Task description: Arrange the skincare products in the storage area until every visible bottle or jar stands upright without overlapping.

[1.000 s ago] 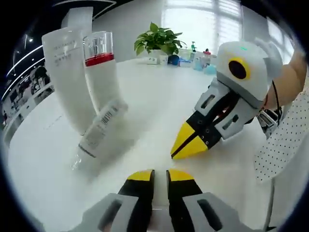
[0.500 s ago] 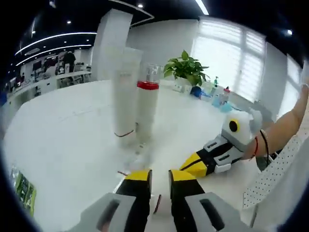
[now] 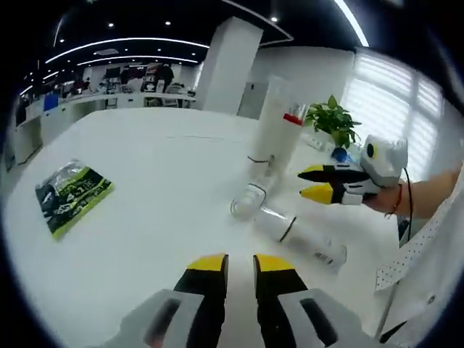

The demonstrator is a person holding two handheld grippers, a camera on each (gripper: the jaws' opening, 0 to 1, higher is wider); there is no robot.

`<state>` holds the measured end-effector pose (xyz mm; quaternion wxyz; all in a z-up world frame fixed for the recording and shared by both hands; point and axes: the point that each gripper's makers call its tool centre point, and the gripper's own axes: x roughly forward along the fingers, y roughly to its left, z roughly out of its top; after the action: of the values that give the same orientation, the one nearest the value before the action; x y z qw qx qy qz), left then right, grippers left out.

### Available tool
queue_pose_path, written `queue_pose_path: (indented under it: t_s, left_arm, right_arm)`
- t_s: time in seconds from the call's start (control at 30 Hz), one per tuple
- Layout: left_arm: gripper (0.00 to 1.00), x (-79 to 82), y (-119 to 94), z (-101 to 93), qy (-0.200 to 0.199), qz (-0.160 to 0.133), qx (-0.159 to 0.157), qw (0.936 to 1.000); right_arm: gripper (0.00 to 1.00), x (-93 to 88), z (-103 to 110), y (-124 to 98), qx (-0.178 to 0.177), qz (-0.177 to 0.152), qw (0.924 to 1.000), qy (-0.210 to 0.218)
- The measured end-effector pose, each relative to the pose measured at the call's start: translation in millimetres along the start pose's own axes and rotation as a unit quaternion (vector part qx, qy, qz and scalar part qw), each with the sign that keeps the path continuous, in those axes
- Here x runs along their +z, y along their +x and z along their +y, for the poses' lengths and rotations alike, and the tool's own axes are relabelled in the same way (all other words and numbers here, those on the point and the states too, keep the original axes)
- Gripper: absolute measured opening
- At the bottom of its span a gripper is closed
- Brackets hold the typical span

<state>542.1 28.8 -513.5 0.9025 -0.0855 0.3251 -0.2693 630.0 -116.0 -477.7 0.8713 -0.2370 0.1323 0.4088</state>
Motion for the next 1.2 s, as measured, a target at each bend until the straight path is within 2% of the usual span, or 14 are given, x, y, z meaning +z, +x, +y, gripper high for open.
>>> queue_pose_path:
  t_s: [0.07,0.1,0.13,0.3,0.4,0.47,0.53,0.6,0.63,0.7,0.8,0.97,1.07,1.2]
  left_arm:
    - [0.14,-4.2,0,0.1,0.001,0.005,0.001,1.0000]
    - [0.14,-5.5,0,0.1,0.005,0.007,0.000,1.0000]
    - [0.14,-6.6,0,0.0,0.009,0.009,-0.001,0.9999]
    - [0.14,-10.2,-3,4.4,0.004,0.008,-0.003,1.0000]
    - [0.14,-10.9,-5,5.5,-0.006,0.002,-0.013,0.9999]
    - [0.14,-11.0,-5,6.1,-0.008,-0.003,-0.017,0.9998]
    - [0.14,-9.4,-4,6.4,-0.006,-0.008,-0.021,0.9997]
    - [0.15,-7.7,-3,7.8,0.000,-0.010,-0.021,0.9997]
    - [0.16,-6.5,-2,8.8,0.006,-0.013,-0.021,0.9997]
    - [0.20,-2.5,1,11.0,0.025,-0.020,-0.021,0.9993]
    - [0.24,3.5,7,11.5,0.059,-0.024,-0.026,0.9976]
    - [0.29,12.1,25,11.5,0.101,-0.015,-0.044,0.9938]
    - [0.30,17.8,38,11.4,0.145,-0.003,-0.050,0.9882]
    - [0.30,27.3,47,9.2,0.136,-0.002,-0.072,0.9880]
  right_arm:
    - [0.32,5.1,7,16,0.025,0.023,0.9963,-0.079]
    - [0.33,6.2,8,18,0.029,0.025,0.9953,-0.089]
    - [0.34,10.9,11,27,0.041,0.031,0.9906,-0.127]
    - [0.38,17.2,28,48,0.108,0.039,0.9783,-0.172]
    - [0.31,7.7,27,58,0.129,0.089,0.9628,-0.220]
    - [0.28,5.8,27,61,0.142,0.101,0.9576,-0.229]
    - [0.25,6.3,27,61,0.143,0.108,0.9573,-0.227]
    - [0.22,3.9,34,59,0.164,0.116,0.9503,-0.238]
    - [0.21,4.9,32,60,0.156,0.117,0.9534,-0.230]
    - [0.21,5.4,37,57,0.177,0.118,0.9432,-0.255]
    - [0.21,6.7,47,54,0.199,0.116,0.9348,-0.270]
    - [0.21,6.5,49,54,0.203,0.119,0.9320,-0.276]
    - [0.21,6.0,51,53,0.210,0.121,0.9287,-0.281]
    - [0.21,5.5,57,52,0.221,0.129,0.9188,-0.300]
